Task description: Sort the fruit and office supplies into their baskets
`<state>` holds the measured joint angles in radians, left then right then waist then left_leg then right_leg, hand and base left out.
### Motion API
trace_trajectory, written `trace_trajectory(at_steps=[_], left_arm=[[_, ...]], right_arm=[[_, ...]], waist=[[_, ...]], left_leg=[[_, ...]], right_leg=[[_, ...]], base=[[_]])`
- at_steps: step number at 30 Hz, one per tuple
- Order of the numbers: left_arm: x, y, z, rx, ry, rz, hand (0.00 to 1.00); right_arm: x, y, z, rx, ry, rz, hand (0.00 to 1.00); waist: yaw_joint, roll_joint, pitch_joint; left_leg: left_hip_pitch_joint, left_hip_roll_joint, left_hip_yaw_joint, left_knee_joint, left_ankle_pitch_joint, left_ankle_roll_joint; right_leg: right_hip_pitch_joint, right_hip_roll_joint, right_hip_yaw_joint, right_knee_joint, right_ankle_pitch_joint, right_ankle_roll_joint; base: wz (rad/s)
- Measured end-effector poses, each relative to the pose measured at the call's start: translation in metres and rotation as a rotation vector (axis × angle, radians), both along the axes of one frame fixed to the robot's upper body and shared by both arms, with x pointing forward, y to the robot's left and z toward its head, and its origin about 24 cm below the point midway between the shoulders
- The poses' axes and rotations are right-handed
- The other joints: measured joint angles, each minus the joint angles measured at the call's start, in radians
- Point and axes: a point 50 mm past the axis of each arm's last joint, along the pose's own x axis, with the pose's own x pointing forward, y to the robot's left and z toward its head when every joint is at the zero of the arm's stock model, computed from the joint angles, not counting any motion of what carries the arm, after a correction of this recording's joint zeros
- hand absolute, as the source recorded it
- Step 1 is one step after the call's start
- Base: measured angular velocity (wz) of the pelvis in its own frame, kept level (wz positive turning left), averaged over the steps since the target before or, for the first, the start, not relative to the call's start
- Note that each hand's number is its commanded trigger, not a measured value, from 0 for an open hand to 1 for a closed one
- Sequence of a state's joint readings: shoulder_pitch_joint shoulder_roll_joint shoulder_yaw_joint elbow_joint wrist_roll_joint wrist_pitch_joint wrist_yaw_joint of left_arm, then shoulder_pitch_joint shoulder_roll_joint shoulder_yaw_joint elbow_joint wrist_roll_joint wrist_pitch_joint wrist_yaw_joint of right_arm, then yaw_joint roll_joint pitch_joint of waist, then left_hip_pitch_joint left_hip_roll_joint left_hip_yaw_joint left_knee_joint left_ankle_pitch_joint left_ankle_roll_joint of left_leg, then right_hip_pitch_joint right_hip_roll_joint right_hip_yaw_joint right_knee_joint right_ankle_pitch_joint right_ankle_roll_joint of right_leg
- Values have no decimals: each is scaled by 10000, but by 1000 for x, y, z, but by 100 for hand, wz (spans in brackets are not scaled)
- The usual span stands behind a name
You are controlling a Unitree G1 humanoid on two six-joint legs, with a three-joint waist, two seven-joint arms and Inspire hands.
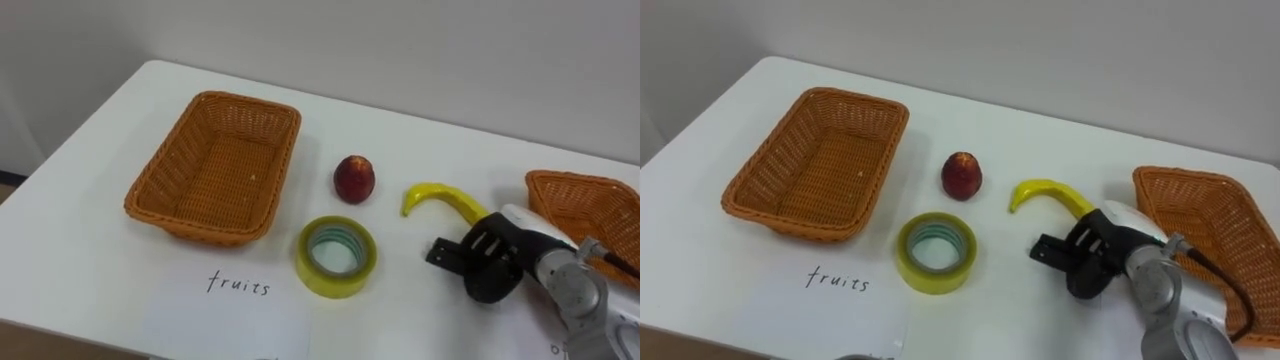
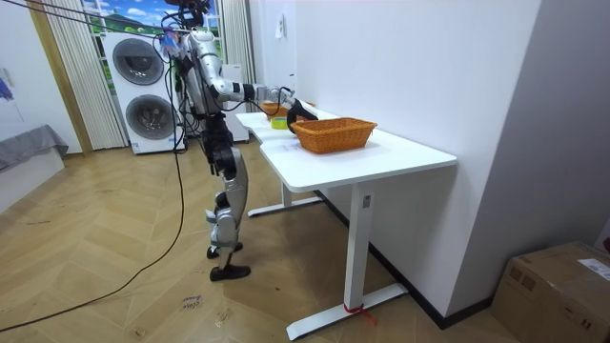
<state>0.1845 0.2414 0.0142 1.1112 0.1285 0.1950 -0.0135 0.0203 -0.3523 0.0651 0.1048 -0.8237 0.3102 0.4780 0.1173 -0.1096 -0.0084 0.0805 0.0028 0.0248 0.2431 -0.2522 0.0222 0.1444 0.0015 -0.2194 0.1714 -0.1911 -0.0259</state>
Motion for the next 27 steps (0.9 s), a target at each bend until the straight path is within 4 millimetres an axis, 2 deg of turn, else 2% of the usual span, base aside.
trace_trajectory(at_steps=[10, 12, 16, 22, 27], left_arm=[[3, 1, 1, 194, -194, 21, 0], [6, 1, 1, 282, -308, -10, 0], [6, -3, 0, 239, -551, -236, 0], [-4, -13, -3, -51, -500, -146, 0], [-8, -12, -3, -226, -657, 121, 0]], right_arm=[[2, 2, 2, 156, -122, -14, 100], [3, 3, 5, 226, -352, 42, 100], [-1, 4, 14, 721, -942, 71, 100], [-2, 16, 29, 2166, -1557, 608, 100], [-1, 27, 34, 3789, -1934, 862, 100]], waist=[[-18, 10, 8], [-36, 31, 18], [-161, 216, 112], [-579, 399, 132], [-618, 396, 122]], left_leg=[[-15, -1, 2, 24, 0, 0], [-14, -2, 8, 6, 0, 0], [-47, -2, 77, -33, 1, 3], [-168, 14, 241, -58, 4, 3], [-35, 23, 316, -65, 8, 2]], right_leg=[[-24, 15, 39, -4, 1, -2], [-53, 29, 180, -3, 1, -2], [-93, 9, 188, 23, 1, -2], [-277, 21, 283, 26, 1, -2], [-287, -13, 463, 17, 1, -2]], base=[[0], [-2], [-6], [-4], [-8]])
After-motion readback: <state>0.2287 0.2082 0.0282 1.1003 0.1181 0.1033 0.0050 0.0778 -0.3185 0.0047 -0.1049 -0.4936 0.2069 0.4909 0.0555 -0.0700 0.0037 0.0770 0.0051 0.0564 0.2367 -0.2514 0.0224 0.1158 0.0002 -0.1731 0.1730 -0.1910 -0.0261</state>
